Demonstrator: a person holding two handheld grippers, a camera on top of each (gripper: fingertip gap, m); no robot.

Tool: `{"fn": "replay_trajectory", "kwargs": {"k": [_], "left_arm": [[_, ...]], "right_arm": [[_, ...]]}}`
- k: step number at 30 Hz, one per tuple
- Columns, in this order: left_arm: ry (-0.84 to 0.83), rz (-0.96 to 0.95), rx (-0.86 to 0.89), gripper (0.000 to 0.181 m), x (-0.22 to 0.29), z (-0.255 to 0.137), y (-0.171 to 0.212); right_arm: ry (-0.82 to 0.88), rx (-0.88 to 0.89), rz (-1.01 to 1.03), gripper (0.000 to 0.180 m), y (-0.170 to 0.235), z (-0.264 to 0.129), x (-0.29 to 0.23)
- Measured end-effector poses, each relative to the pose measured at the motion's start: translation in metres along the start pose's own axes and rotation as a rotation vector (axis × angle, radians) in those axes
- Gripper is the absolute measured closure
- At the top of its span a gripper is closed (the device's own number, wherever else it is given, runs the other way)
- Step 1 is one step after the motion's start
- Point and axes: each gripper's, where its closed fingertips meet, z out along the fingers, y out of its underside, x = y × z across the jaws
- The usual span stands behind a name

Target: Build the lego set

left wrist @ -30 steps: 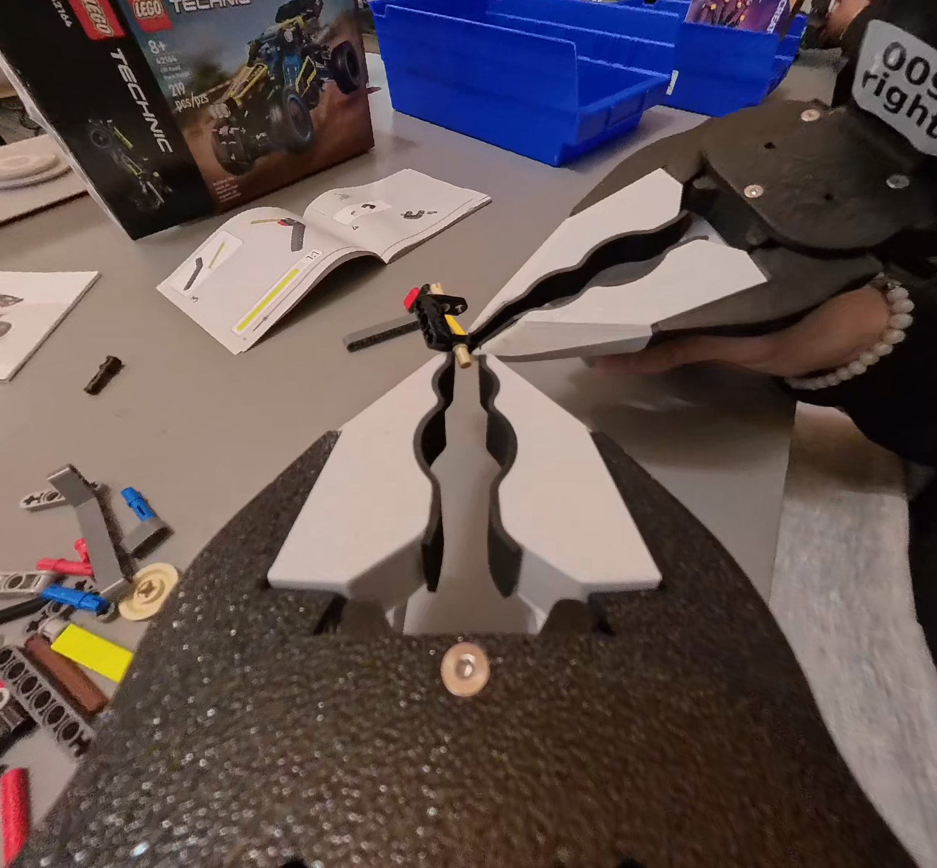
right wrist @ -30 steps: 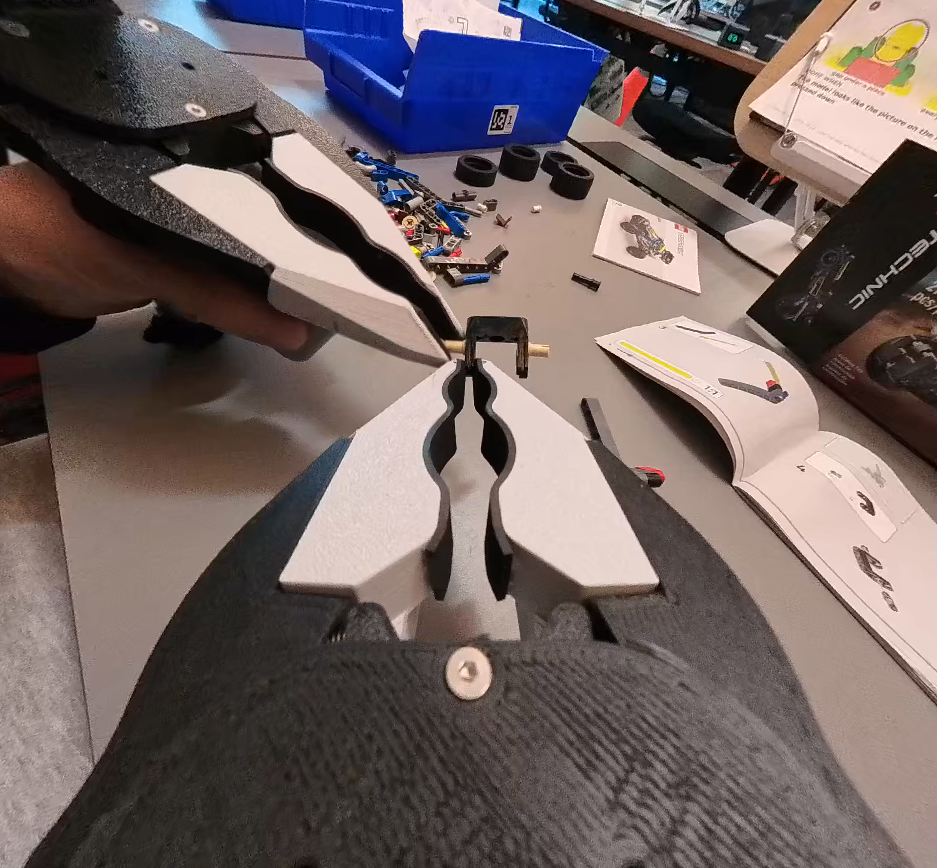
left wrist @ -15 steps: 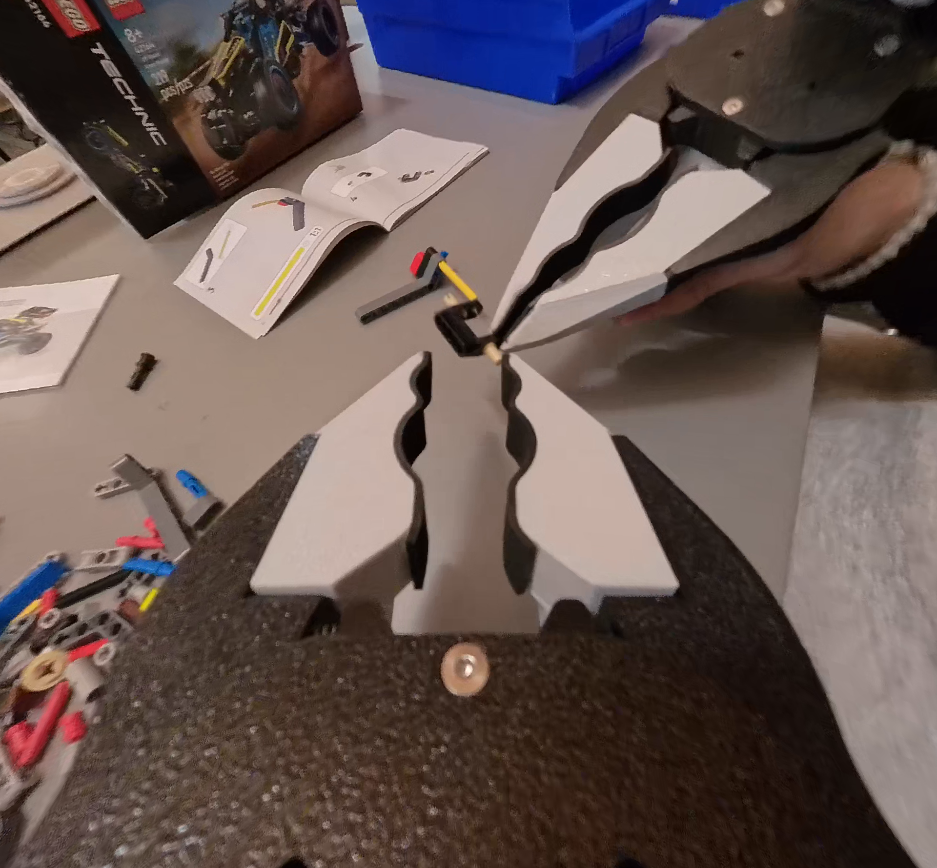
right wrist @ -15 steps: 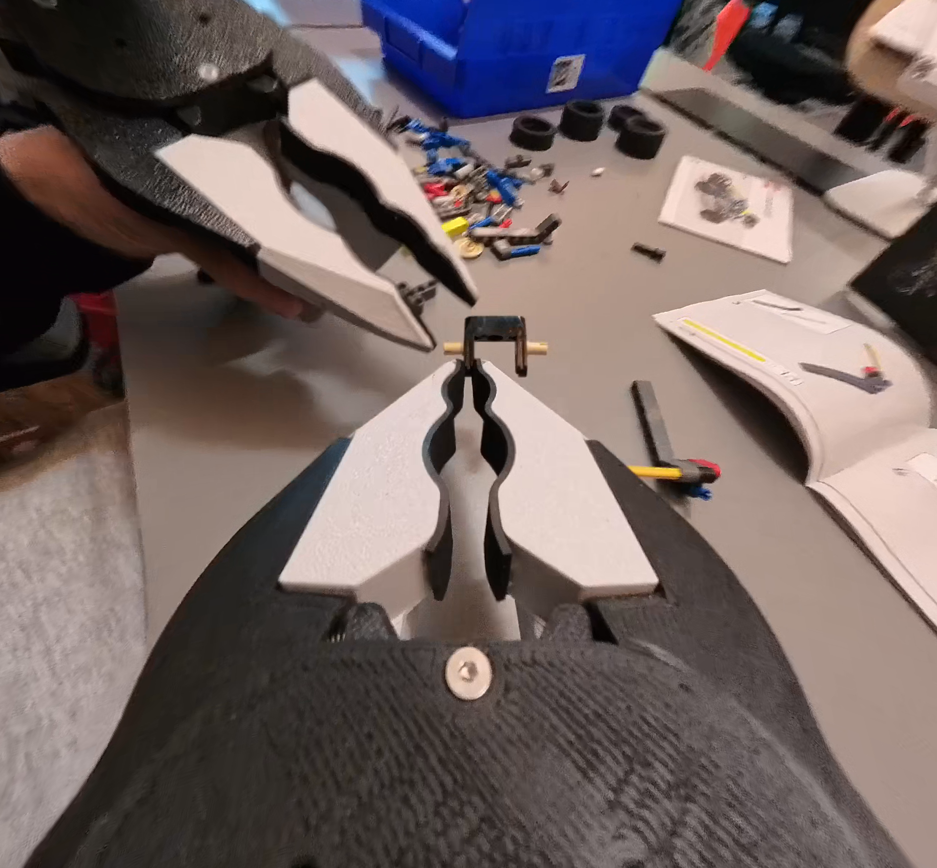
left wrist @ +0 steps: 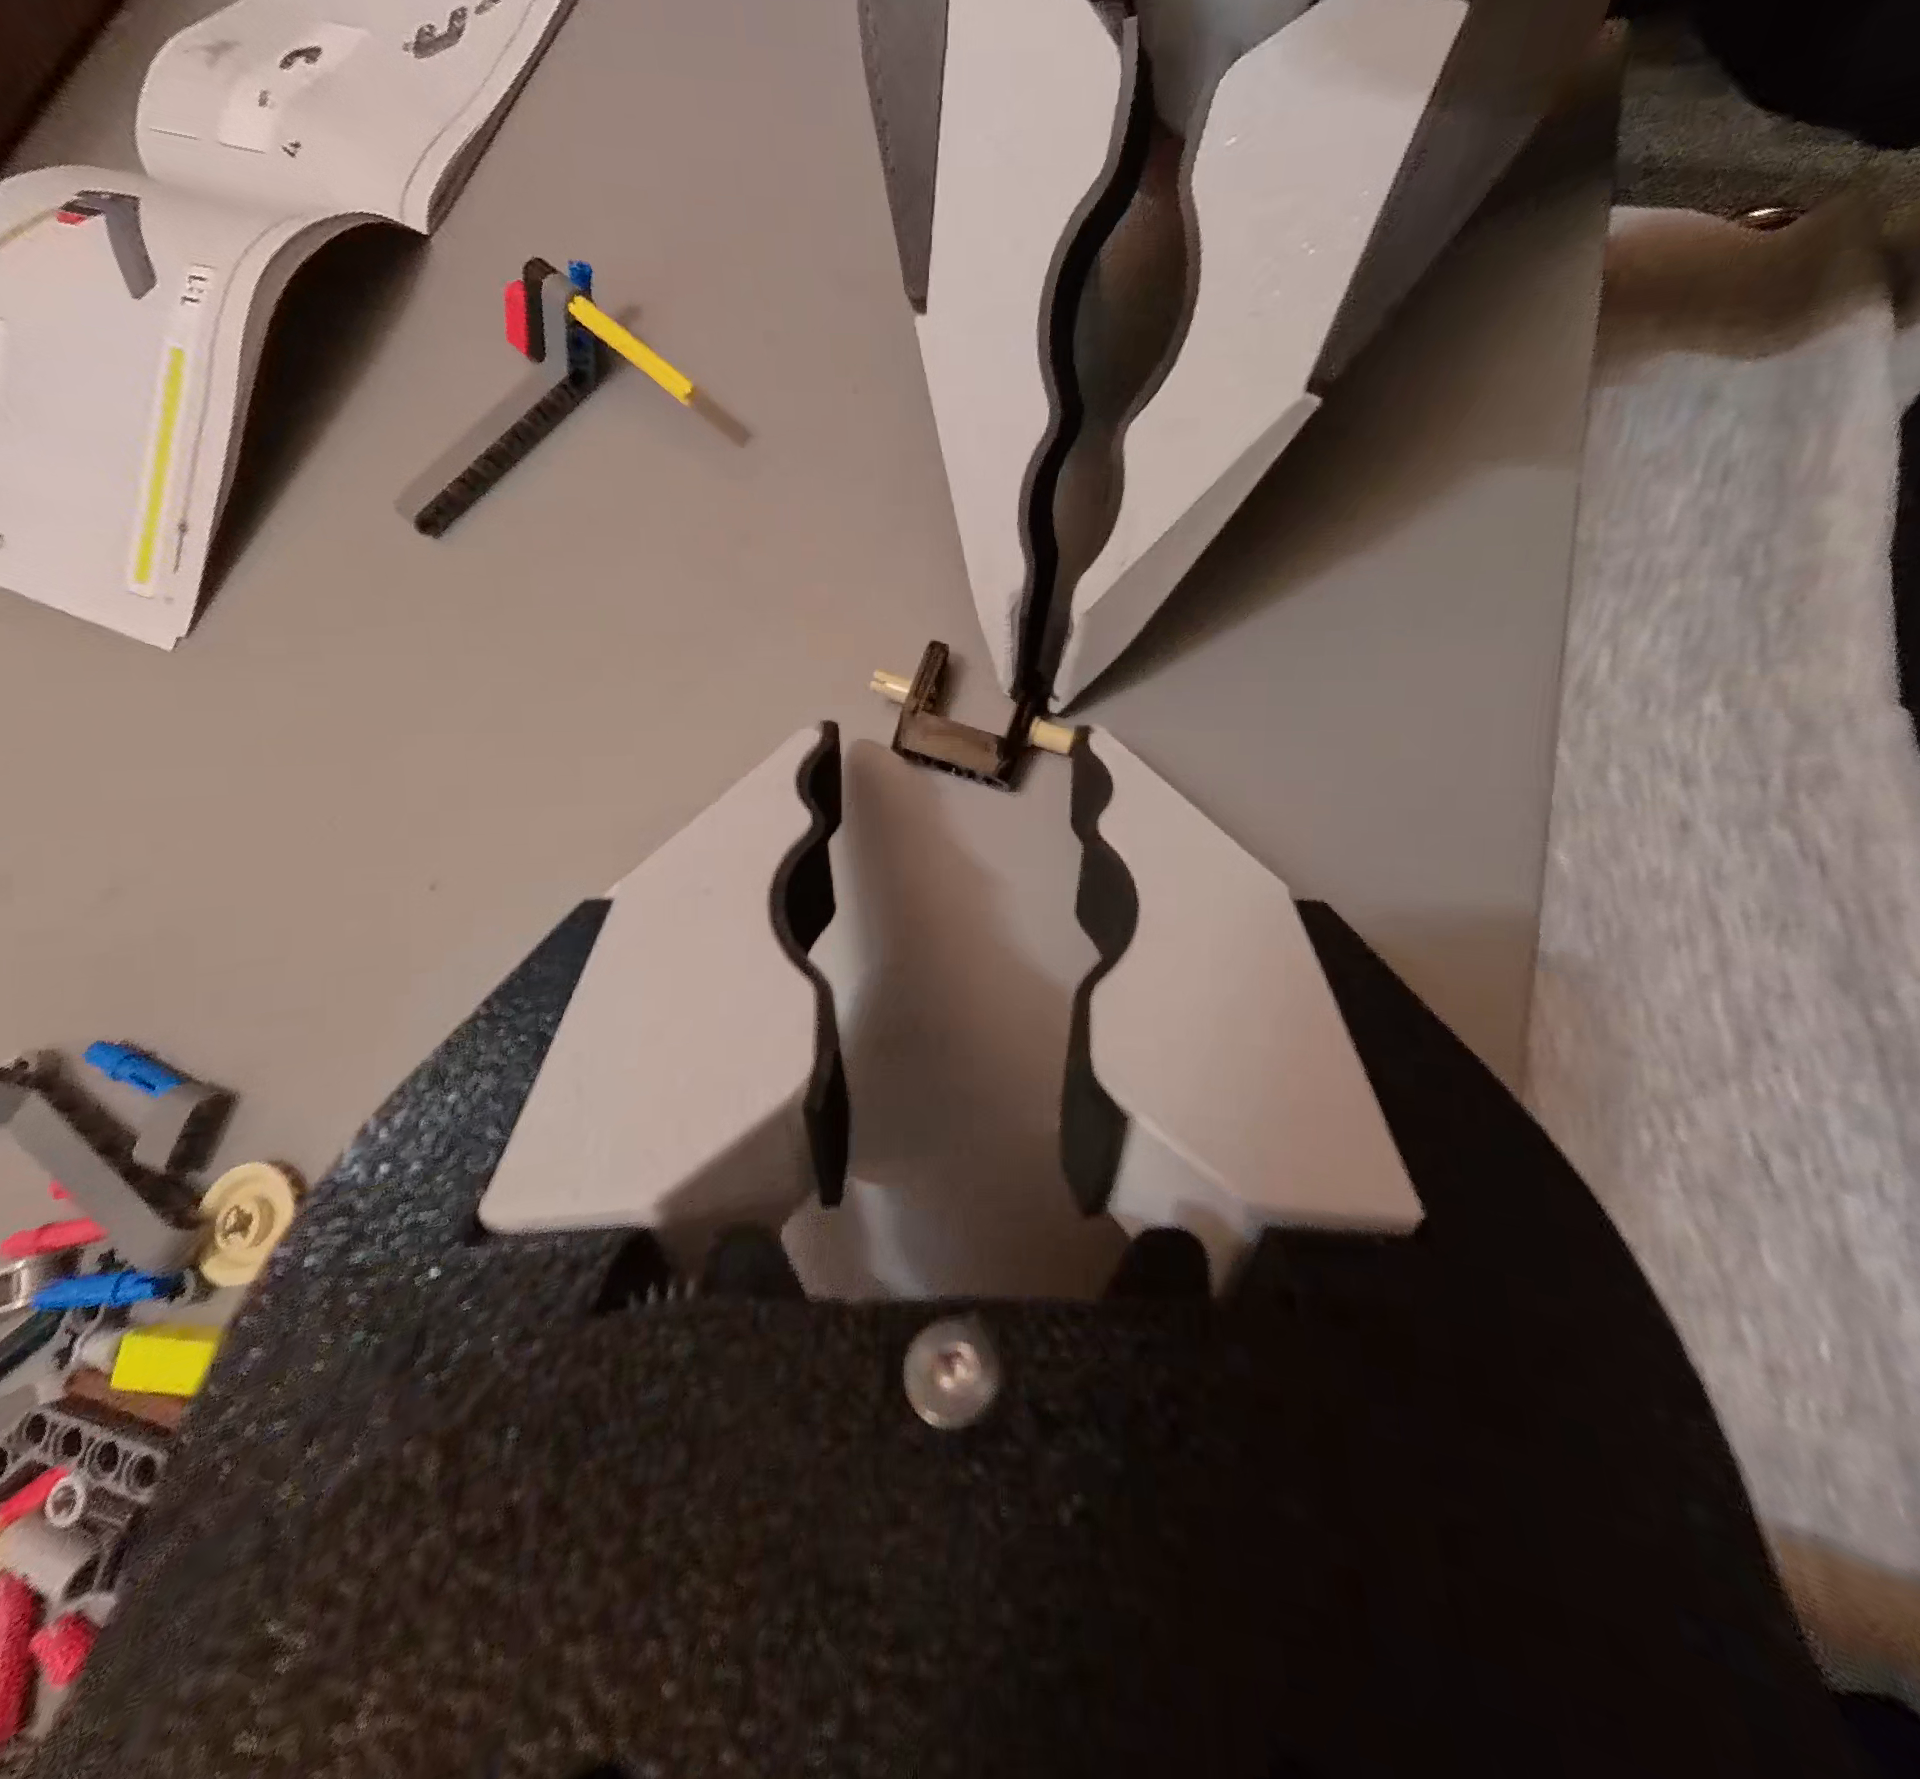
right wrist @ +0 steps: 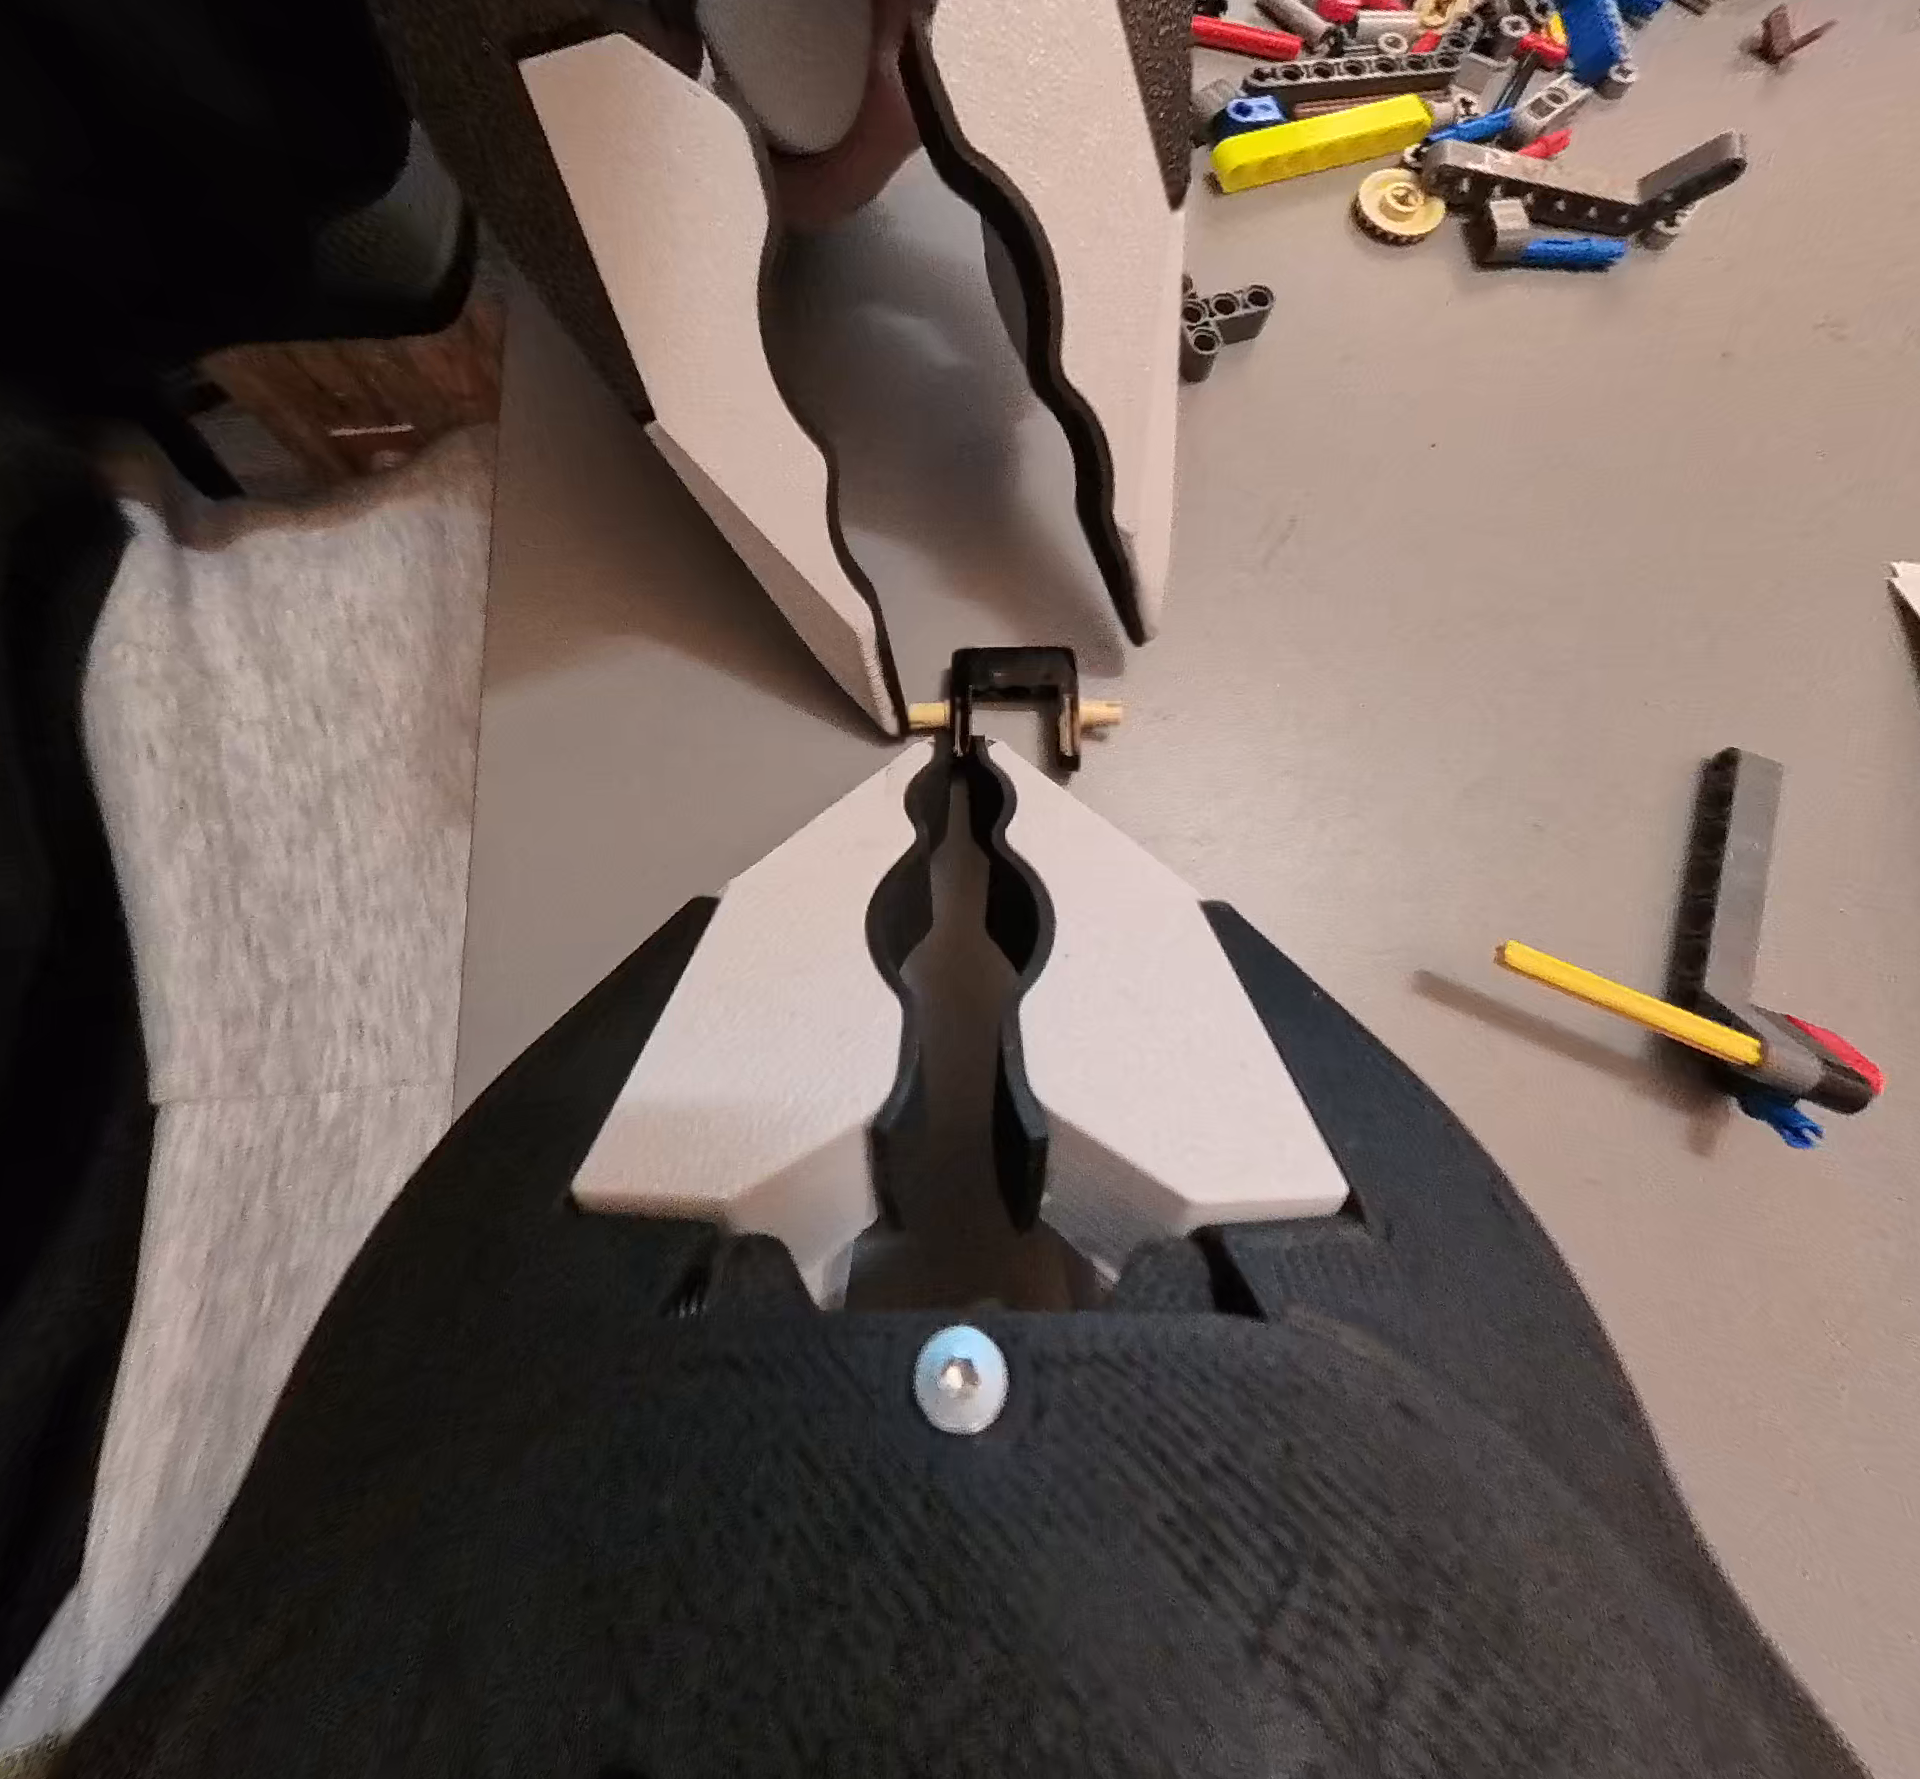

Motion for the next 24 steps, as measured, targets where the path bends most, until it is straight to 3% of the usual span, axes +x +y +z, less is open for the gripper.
{"fn": "replay_trajectory", "kwargs": {"k": [9,24], "left_arm": [[0.073,-0.017,-0.004,0.145,0.011,0.002,-0.001],[0.101,-0.047,-0.008,0.149,0.014,0.004,-0.002]], "right_arm": [[-0.157,0.000,0.028,0.178,0.003,-0.005,-0.006],[-0.221,-0.004,0.042,0.178,0.004,-0.005,-0.006]]}}
